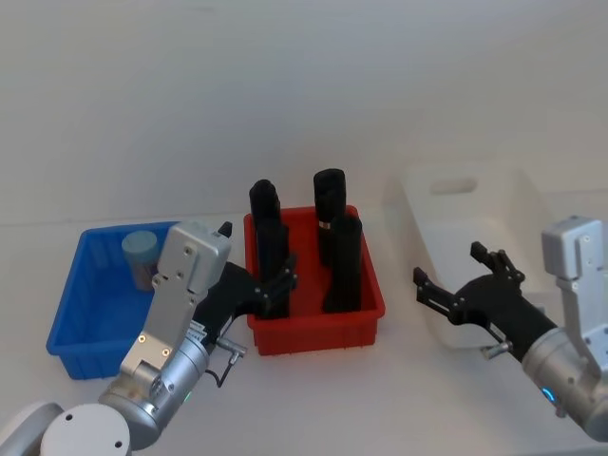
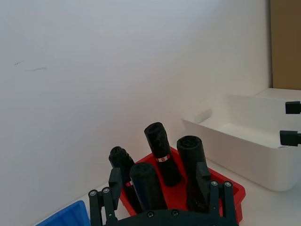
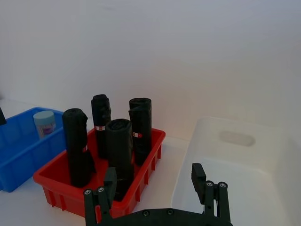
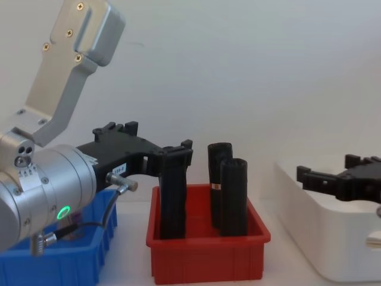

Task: Pick the cotton swabs from the blue box and place them into the white box.

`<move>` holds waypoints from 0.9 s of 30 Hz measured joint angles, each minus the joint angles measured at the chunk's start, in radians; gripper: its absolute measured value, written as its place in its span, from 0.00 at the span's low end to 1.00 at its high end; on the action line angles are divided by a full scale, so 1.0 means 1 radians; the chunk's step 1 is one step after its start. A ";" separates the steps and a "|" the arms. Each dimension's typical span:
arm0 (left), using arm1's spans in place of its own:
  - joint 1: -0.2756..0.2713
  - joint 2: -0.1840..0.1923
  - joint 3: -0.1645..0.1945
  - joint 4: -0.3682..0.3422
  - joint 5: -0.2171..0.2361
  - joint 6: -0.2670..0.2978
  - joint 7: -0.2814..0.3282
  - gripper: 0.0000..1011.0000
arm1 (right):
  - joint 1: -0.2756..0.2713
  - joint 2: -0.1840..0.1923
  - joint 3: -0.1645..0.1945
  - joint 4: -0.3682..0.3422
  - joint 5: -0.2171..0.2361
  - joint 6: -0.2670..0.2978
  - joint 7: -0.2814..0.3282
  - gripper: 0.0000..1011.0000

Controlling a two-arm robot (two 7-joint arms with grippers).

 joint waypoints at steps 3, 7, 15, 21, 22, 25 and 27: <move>0.000 0.000 0.000 0.000 0.000 0.000 0.000 0.99 | 0.029 -0.011 -0.003 0.038 -0.016 -0.007 0.026 0.99; 0.000 0.000 0.000 0.000 0.000 0.000 0.000 0.99 | 0.063 -0.024 -0.007 0.081 -0.033 -0.015 0.050 0.99; 0.000 0.000 0.000 0.000 0.000 0.000 0.000 0.99 | 0.158 -0.058 -0.015 0.209 -0.080 -0.045 0.115 0.99; 0.000 0.000 0.000 0.000 0.000 0.000 0.000 0.99 | 0.229 -0.083 -0.024 0.309 -0.115 -0.073 0.158 0.99; 0.000 0.000 0.000 0.000 0.000 0.000 0.000 0.99 | 0.237 -0.086 -0.025 0.321 -0.119 -0.076 0.162 0.99; 0.000 0.000 0.000 0.000 0.000 0.000 0.000 0.99 | 0.271 -0.099 -0.029 0.371 -0.134 -0.088 0.178 0.99; 0.000 0.000 0.000 0.000 0.000 0.000 0.000 0.99 | 0.298 -0.109 -0.033 0.413 -0.144 -0.097 0.189 0.99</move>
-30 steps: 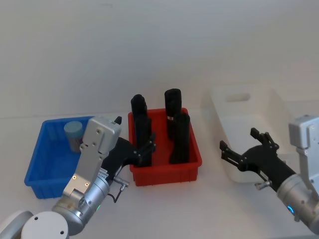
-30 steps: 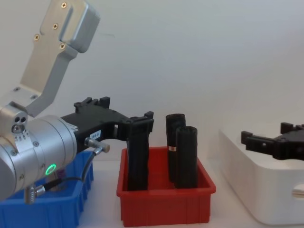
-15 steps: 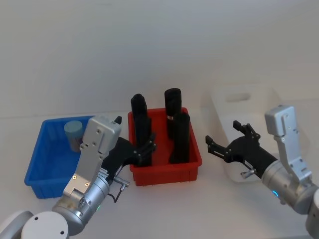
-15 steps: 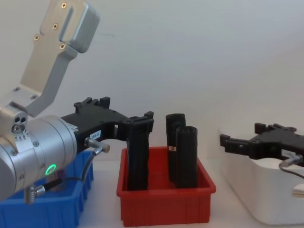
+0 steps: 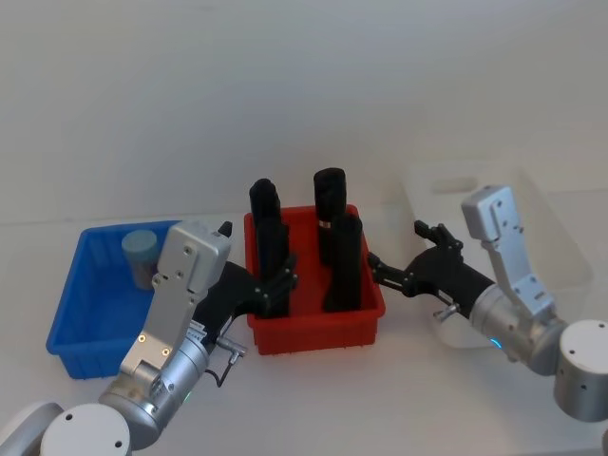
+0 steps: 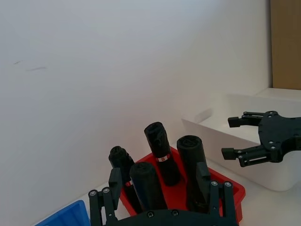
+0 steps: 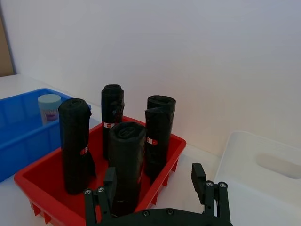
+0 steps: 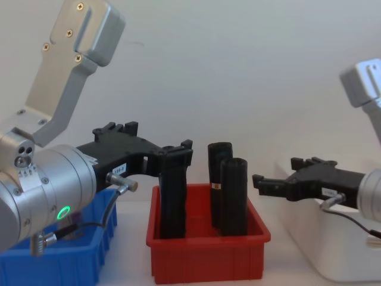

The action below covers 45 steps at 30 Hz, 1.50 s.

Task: Pick the cotton swabs from the blue box and place them into the white box.

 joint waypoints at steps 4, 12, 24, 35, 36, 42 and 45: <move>0.000 0.000 0.000 0.000 0.000 0.000 0.000 0.99 | 0.041 -0.016 -0.005 0.064 -0.014 -0.015 0.018 0.99; 0.000 0.000 0.000 0.000 0.000 0.000 0.000 0.99 | 0.126 -0.049 -0.016 0.197 -0.035 -0.045 0.052 0.99; 0.000 0.000 0.000 0.000 0.000 0.000 0.000 0.99 | 0.232 -0.089 -0.024 0.366 -0.028 -0.083 0.103 0.99; 0.000 0.000 0.000 0.000 0.000 0.000 0.000 0.99 | 0.325 -0.120 -0.024 0.516 0.008 -0.118 0.188 0.99; 0.000 0.000 0.000 0.000 0.000 0.000 0.000 0.99 | 0.332 -0.123 -0.024 0.529 0.010 -0.120 0.193 0.99; 0.000 0.000 0.000 0.000 0.000 0.000 0.000 0.99 | 0.377 -0.137 -0.025 0.607 0.026 -0.140 0.244 0.99; 0.000 0.000 0.000 0.000 0.000 0.000 0.000 0.99 | 0.399 -0.144 -0.026 0.647 0.032 -0.150 0.269 0.99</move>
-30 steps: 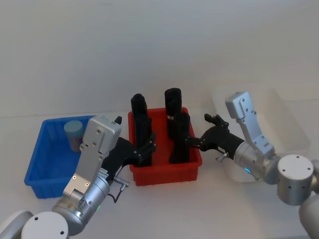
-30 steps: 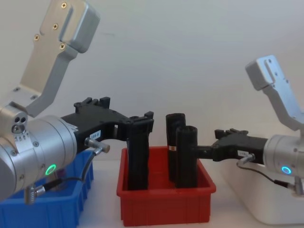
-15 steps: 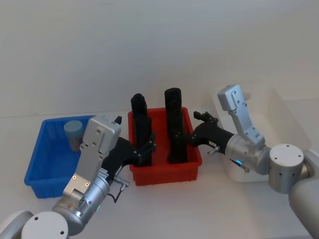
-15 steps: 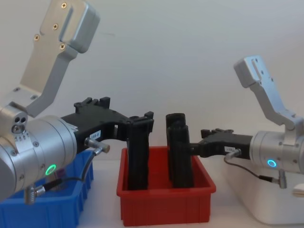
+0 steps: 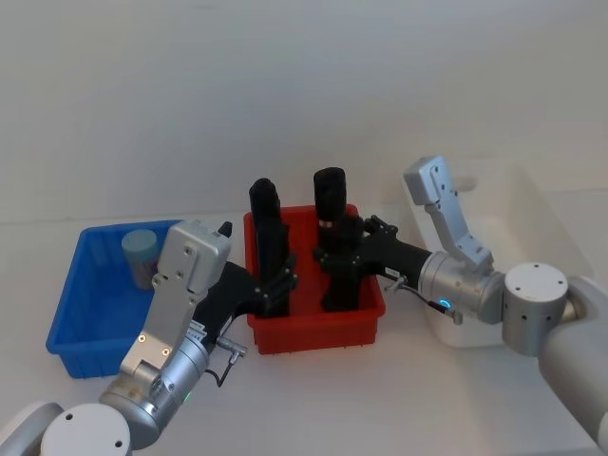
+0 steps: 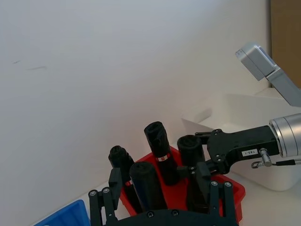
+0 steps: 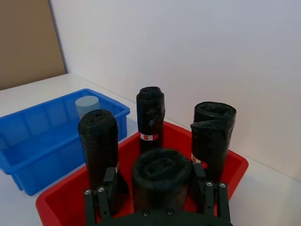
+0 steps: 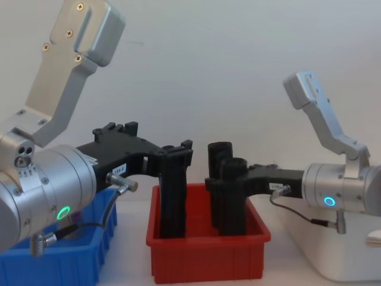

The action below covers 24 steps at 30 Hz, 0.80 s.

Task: Pick the cotton swabs from the blue box and place them into the white box.

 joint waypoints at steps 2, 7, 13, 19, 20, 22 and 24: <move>0.000 0.000 0.000 0.000 0.000 0.000 0.000 0.99 | 0.011 -0.004 -0.001 0.021 0.003 -0.005 0.012 0.99; 0.000 0.000 0.000 0.000 0.000 0.000 0.000 0.99 | 0.048 -0.016 -0.005 0.093 0.009 -0.024 0.045 0.95; 0.000 0.000 0.000 0.000 0.000 0.000 0.000 0.99 | 0.087 -0.029 -0.010 0.173 0.010 -0.048 0.067 0.78; 0.000 0.000 0.000 0.000 0.000 0.000 0.000 0.99 | 0.120 -0.040 -0.012 0.241 0.009 -0.070 0.071 0.61; 0.000 0.000 0.000 0.000 0.000 0.000 0.000 0.99 | 0.124 -0.041 -0.012 0.248 0.009 -0.073 0.071 0.58; 0.000 0.000 0.000 0.000 0.000 0.000 0.000 0.99 | 0.133 -0.043 -0.012 0.268 0.009 -0.081 0.068 0.54; 0.000 0.000 0.000 0.000 0.000 0.000 0.000 0.99 | 0.138 -0.044 -0.011 0.278 0.009 -0.087 0.066 0.52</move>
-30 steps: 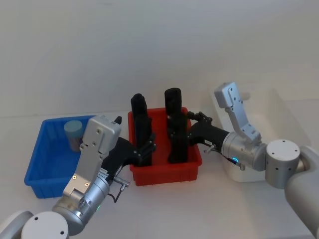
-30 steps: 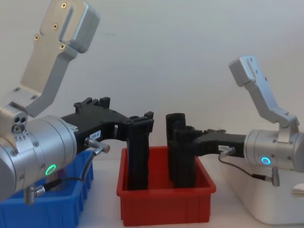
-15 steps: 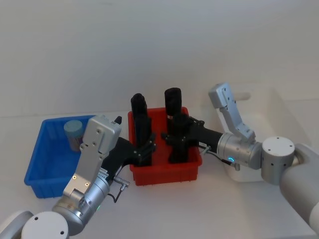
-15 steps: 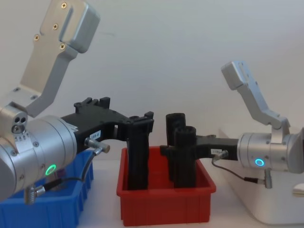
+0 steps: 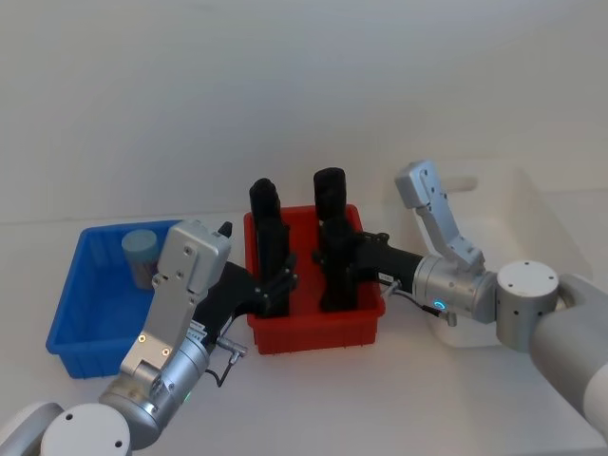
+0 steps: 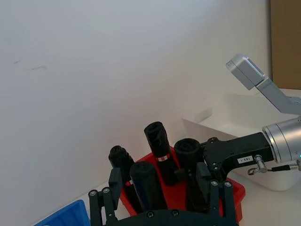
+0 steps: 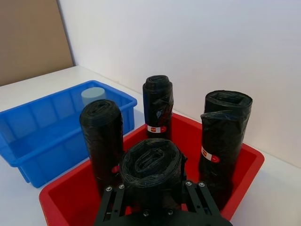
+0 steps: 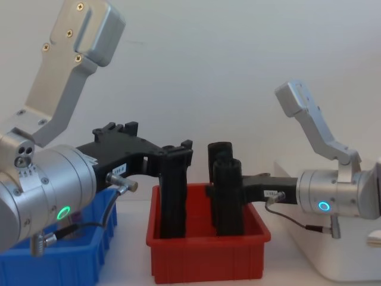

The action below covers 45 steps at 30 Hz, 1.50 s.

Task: Pick the cotton swabs from the blue box and place them into the white box.

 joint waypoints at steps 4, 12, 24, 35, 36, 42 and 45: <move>0.000 0.000 0.000 0.000 0.000 0.000 0.000 0.99 | 0.009 -0.001 0.006 0.019 0.000 -0.016 -0.008 0.49; 0.000 0.000 0.000 0.000 0.000 0.000 0.000 0.99 | -0.020 0.008 0.027 -0.056 0.021 -0.035 -0.031 0.45; 0.000 0.000 0.000 0.000 0.000 0.000 0.000 0.99 | -0.222 0.064 0.048 -0.491 0.076 0.079 -0.099 0.39; 0.000 0.000 0.000 0.000 0.000 0.000 0.000 0.99 | -0.341 0.096 0.056 -0.743 0.104 0.163 -0.194 0.37; 0.000 0.000 0.000 0.000 0.000 0.000 0.000 0.99 | -0.347 0.098 0.057 -0.756 0.104 0.169 -0.203 0.37; 0.000 0.000 0.000 0.000 0.000 0.000 0.000 0.99 | -0.399 0.115 0.063 -0.863 0.106 0.215 -0.279 0.37; 0.000 0.000 0.000 0.000 0.000 0.000 0.000 0.99 | -0.422 0.124 0.068 -0.904 0.106 0.237 -0.318 0.37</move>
